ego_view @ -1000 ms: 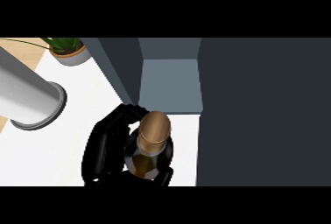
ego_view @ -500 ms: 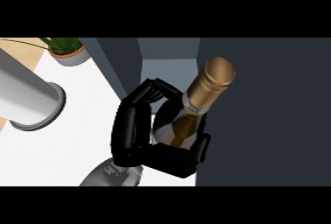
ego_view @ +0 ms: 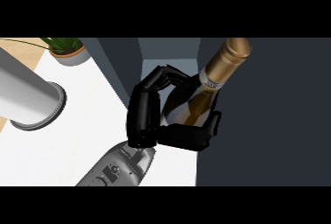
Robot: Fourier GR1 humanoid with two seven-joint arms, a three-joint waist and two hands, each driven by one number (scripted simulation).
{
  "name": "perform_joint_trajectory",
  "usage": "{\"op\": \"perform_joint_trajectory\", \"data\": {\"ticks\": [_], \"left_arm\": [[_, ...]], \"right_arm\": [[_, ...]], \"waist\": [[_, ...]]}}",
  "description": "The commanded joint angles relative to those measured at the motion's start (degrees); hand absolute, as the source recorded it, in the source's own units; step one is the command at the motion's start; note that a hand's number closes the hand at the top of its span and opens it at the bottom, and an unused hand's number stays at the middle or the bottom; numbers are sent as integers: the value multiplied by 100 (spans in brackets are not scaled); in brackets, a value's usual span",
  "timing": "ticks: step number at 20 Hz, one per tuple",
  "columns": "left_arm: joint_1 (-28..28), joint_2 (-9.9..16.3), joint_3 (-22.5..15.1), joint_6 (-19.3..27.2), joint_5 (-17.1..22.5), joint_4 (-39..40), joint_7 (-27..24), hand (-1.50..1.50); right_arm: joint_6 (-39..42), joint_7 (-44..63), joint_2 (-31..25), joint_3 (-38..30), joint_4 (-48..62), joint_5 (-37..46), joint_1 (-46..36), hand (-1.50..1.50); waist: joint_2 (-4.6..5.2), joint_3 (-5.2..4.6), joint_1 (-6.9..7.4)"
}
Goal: Pick up the wine, place it into the cabinet and close the cabinet
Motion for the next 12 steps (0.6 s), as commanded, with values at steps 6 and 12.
{"op": "perform_joint_trajectory", "data": {"ticks": [6,12], "left_arm": [[12,-1,-226,520,838,477,-727,150],[259,-1,29,144,1385,930,-1718,150]], "right_arm": [[48,328,-107,-173,-736,-519,179,-150],[43,192,20,-173,-724,-472,282,-150]], "waist": [[10,-3,-31],[11,-3,-19]]}}
